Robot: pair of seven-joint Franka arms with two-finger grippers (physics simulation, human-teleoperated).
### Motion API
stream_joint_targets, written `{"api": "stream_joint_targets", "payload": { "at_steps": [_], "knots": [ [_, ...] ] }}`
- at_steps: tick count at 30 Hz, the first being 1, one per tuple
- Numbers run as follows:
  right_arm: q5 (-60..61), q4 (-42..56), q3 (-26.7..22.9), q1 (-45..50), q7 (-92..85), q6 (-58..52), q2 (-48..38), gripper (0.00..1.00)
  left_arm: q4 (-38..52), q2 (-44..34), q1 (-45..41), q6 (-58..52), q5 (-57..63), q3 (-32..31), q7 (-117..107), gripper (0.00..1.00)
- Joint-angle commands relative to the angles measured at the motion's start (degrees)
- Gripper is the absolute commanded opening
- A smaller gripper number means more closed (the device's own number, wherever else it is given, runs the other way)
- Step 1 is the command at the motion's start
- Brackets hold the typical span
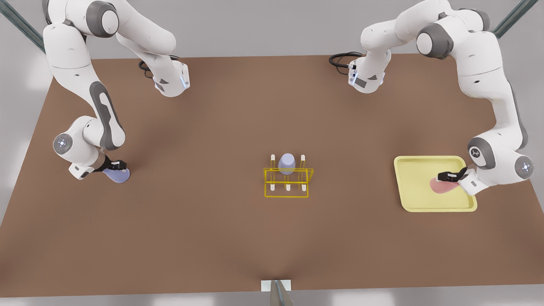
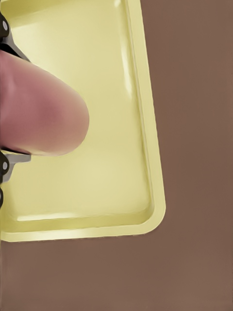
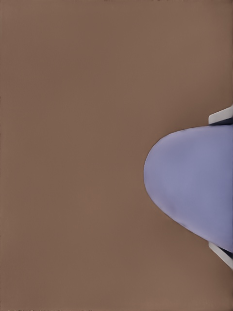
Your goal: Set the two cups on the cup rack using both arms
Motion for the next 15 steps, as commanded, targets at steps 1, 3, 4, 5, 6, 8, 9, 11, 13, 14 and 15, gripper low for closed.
{"api": "stream_joint_targets", "payload": {
  "at_steps": [1,3,4,5,6,8,9,11,13,14,15],
  "knots": [
    [0.29,0.12,0.18,0.15,-1.09,-0.28,-0.21,0.83,1.41,-0.19,-1.79,-6.16,-0.15,-1.56,-18.39,0.86],
    [0.47,0.74,1.85,0.41,-1.17,-0.55,-0.65,0.83,3.25,-0.19,-1.96,-7.49,-0.15,-4.46,-23.74,0.85],
    [0.73,0.83,2.91,0.50,-1.17,-0.99,-1.17,0.81,3.96,-0.10,-2.05,-7.49,-0.15,-7.27,-28.49,0.85],
    [0.73,1.53,3.26,0.50,-1.17,-1.69,-1.09,0.81,4.05,-0.01,-2.14,-7.49,-0.06,-10.35,-33.93,0.85],
    [0.73,2.23,4.22,0.50,-1.26,-2.04,-1.00,0.81,4.48,-0.01,-2.23,-7.40,0.02,-14.82,-41.04,0.85],
    [2.40,3.29,6.16,0.50,-1.26,-2.39,-0.38,0.81,8.87,1.91,-5.65,-7.05,0.20,-18.53,-51.86,0.85],
    [3.11,3.73,7.39,0.50,-1.26,-2.48,-0.38,0.81,11.60,3.24,-7.85,-7.05,-0.06,-18.61,-56.09,0.85],
    [5.13,4.96,10.11,0.58,-1.26,-2.92,-0.03,0.81,16.26,6.22,-9.17,-6.96,-0.06,-22.13,-64.17,0.85],
    [9.08,6.80,12.75,0.67,-1.35,-4.59,0.14,0.81,16.53,6.49,-10.22,-7.05,0.02,-25.03,-69.97,0.85],
    [11.45,7.33,13.28,1.72,-1.35,-5.21,0.32,0.81,16.61,6.49,-11.37,-6.96,-0.06,-25.55,-72.44,0.85],
    [14.97,7.51,13.63,3.66,-1.35,-5.38,0.23,0.81,16.61,6.49,-11.72,-7.05,0.02,-27.84,-75.78,0.86]
  ]
}}
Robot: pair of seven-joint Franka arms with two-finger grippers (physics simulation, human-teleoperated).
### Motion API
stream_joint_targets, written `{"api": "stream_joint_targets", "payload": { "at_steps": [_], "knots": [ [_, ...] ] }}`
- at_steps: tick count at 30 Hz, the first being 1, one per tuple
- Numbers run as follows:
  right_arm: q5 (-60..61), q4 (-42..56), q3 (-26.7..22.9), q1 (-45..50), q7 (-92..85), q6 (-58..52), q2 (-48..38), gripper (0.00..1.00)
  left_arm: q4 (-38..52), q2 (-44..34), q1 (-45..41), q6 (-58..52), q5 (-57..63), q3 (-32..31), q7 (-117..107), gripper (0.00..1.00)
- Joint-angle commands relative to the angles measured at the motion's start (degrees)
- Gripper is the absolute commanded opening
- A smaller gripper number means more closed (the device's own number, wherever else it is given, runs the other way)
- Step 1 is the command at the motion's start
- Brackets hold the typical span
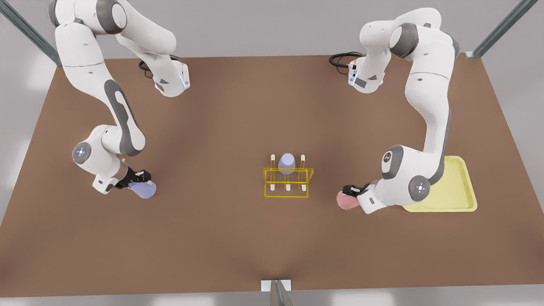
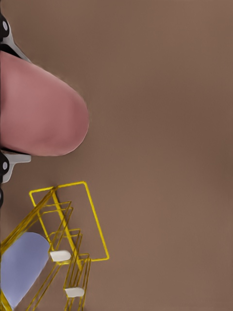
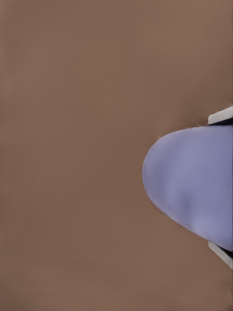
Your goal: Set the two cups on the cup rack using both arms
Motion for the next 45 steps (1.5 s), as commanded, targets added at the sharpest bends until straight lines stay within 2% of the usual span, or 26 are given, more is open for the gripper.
{"api": "stream_joint_targets", "payload": {
  "at_steps": [1,7,14,16,17,22,23,24,25,27,28,29,30,32,45],
  "knots": [
    [7.36,0.88,0.49,2.50,-0.06,-2.11,0.11,0.81,0.18,0.01,-1.33,-0.70,0.02,-1.84,-46.91,0.86],
    [20.45,6.94,0.32,12.79,0.56,-2.19,2.30,0.81,5.54,1.77,-5.02,-0.44,-2.35,-2.28,-53.41,0.86],
    [24.15,20.48,0.40,21.93,8.64,-2.19,9.77,0.81,6.78,4.67,-9.15,0.35,-3.49,-2.19,-53.68,0.86],
    [27.75,22.77,0.40,23.51,8.91,-2.19,10.91,0.81,6.78,5.02,-9.15,0.35,-3.40,-2.02,-53.42,0.88],
    [28.37,24.43,0.40,24.13,11.01,-2.28,11.35,0.81,6.78,5.02,-9.15,1.49,-3.49,-2.02,-53.42,1.00],
    [29.42,30.24,0.49,27.29,22.35,-2.98,12.67,0.80,6.78,4.41,-8.72,1.14,-3.32,-2.02,-53.68,1.00],
    [29.42,31.56,0.49,27.82,23.85,-3.07,13.29,0.80,8.18,2.39,-5.64,-3.85,-0.51,-1.93,-53.24,1.00],
    [29.42,32.70,0.49,28.35,25.25,-3.25,13.90,0.80,16.16,2.21,-2.83,-14.92,3.88,-2.02,-49.13,1.00],
    [29.51,34.55,0.58,29.23,26.66,-3.34,15.13,0.80,20.13,1.51,-0.89,-26.10,13.54,-1.75,-35.07,1.00],
    [30.65,35.25,0.49,30.46,27.01,-3.34,15.92,0.80,20.13,-6.31,6.84,-35.94,17.78,-1.84,-6.42,1.00],
    [31.44,35.43,0.49,30.98,27.01,-3.34,15.93,0.80,16.55,-12.72,8.25,-35.69,18.22,-0.27,4.31,1.00],
    [31.44,35.43,0.49,31.69,27.01,-3.34,16.01,0.80,2.66,-22.57,3.86,-28.66,18.31,6.94,8.55,1.00],
    [31.53,35.34,0.49,32.04,27.10,-3.34,16.10,0.80,2.73,-22.84,1.22,-30.58,18.04,9.15,8.46,1.00],
    [31.53,35.16,0.49,32.74,29.03,-4.04,16.01,0.80,3.44,-22.14,1.66,-31.64,13.82,9.06,8.19,1.00],
    [32.24,35.34,0.49,35.73,29.12,-5.88,17.16,0.80,3.17,-21.52,1.75,-32.78,12.68,8.97,8.37,1.00]
  ]
}}
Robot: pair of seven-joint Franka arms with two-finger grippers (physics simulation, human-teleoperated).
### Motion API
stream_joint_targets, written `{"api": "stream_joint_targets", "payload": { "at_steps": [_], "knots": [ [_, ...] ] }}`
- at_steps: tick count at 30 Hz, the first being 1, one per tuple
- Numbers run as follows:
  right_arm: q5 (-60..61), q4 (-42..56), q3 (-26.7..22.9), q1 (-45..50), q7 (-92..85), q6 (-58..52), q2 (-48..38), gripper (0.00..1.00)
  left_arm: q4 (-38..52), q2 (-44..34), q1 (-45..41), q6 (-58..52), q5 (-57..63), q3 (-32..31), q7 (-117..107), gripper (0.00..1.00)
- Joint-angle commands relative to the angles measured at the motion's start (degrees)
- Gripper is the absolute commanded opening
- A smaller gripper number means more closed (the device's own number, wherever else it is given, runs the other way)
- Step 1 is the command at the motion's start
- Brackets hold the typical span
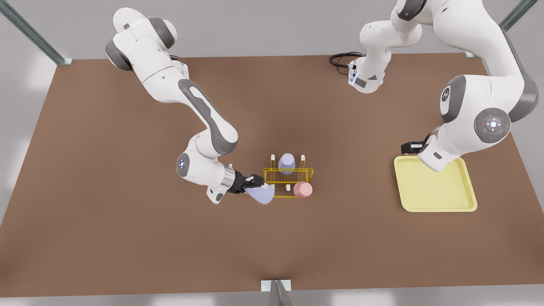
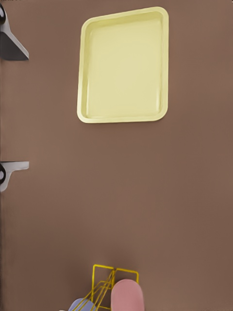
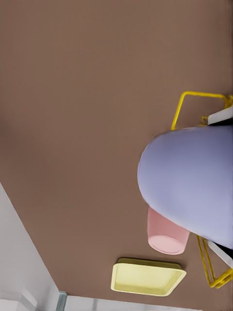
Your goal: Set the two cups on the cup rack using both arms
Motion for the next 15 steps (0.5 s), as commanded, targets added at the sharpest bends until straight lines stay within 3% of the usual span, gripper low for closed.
{"api": "stream_joint_targets", "payload": {
  "at_steps": [1,10,11,15],
  "knots": [
    [-0.22,0.07,0.02,0.31,7.33,-1.15,0.08,0.80,0.04,0.01,0.00,-1.03,-0.02,-0.02,15.95,1.00],
    [-0.13,3.05,0.02,2.33,7.42,-1.68,2.27,0.80,0.04,0.18,0.00,-0.95,-0.02,-0.02,15.86,1.00],
    [-0.13,3.58,0.02,2.51,7.42,-2.12,2.62,1.00,0.13,0.18,0.00,-0.86,-0.02,-0.02,15.95,1.00],
    [-0.22,4.11,0.02,2.95,7.42,-2.12,3.06,1.00,0.04,0.18,0.18,-1.03,-0.11,-0.02,16.04,1.00]
  ]
}}
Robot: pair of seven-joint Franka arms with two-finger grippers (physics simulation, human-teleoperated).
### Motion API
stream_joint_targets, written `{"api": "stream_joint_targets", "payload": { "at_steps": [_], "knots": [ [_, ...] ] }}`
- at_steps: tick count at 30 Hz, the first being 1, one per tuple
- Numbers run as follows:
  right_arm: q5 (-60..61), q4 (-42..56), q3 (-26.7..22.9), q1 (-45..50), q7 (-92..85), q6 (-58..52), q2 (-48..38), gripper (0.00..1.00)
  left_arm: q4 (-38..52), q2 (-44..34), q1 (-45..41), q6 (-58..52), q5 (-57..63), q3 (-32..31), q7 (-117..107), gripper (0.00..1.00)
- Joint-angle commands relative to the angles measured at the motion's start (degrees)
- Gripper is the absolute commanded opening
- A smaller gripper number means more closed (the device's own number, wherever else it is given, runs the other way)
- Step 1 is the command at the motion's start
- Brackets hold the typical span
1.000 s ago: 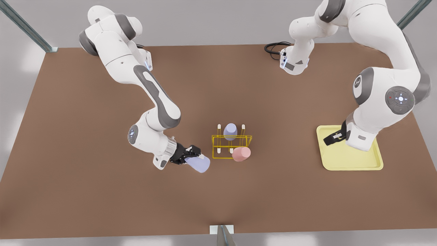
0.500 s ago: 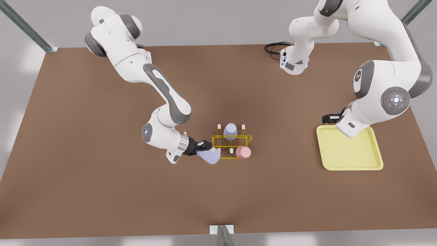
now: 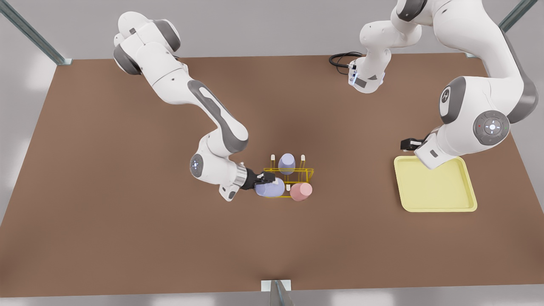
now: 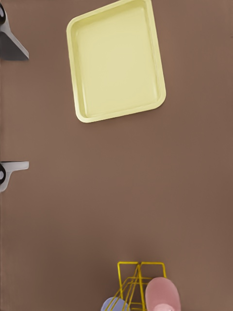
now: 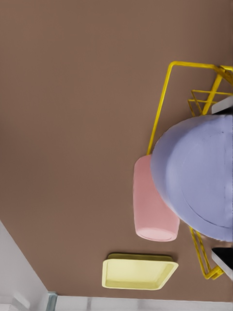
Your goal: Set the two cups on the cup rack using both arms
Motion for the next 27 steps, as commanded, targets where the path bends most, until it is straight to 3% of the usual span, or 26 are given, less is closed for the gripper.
{"api": "stream_joint_targets", "payload": {
  "at_steps": [1,6,9,11,14,16,17,20,21,27],
  "knots": [
    [0.02,0.94,-0.06,0.20,3.46,-0.46,0.42,1.00,0.02,-0.07,0.13,-0.12,0.00,-0.02,7.14,1.00],
    [0.02,2.17,-0.58,0.38,4.25,-2.56,-0.02,1.00,0.11,-0.07,0.22,0.06,0.00,-0.02,7.14,1.00],
    [-0.86,6.30,-6.12,0.99,8.37,-13.02,-1.60,1.00,0.11,-0.07,0.13,0.06,0.00,-0.02,7.14,1.00],
    [-20.09,12.19,-9.46,2.84,15.67,-24.35,-3.53,1.00,0.11,-0.07,0.13,0.06,0.00,-0.02,7.14,1.00],
    [-38.89,12.46,-12.88,1.87,17.34,-39.55,-9.41,1.00,0.11,-0.07,0.13,0.06,0.00,-0.02,7.14,1.00],
    [-47.52,12.54,-19.29,1.87,16.12,-52.74,-13.81,1.00,0.11,-0.07,0.13,-0.20,0.09,-0.02,6.96,1.00],
    [-45.51,12.37,-19.66,-2.77,9.90,-55.03,-16.88,1.00,0.02,0.19,-0.13,-1.08,0.00,-0.02,6.96,1.00],
    [-44.36,7.11,-19.57,-11.83,3.72,-56.01,-27.34,1.00,0.28,0.19,0.30,-2.22,-3.87,-0.02,6.96,1.00],
    [-44.36,0.34,-19.57,-13.68,2.49,-55.39,-32.71,1.00,0.37,0.19,0.39,-2.22,-3.95,-0.02,7.05,1.00],
    [-43.92,-4.59,-19.39,-15.44,2.14,-53.54,-35.00,1.00,0.28,0.28,0.74,-2.49,-3.69,-0.02,7.22,1.00]
  ]
}}
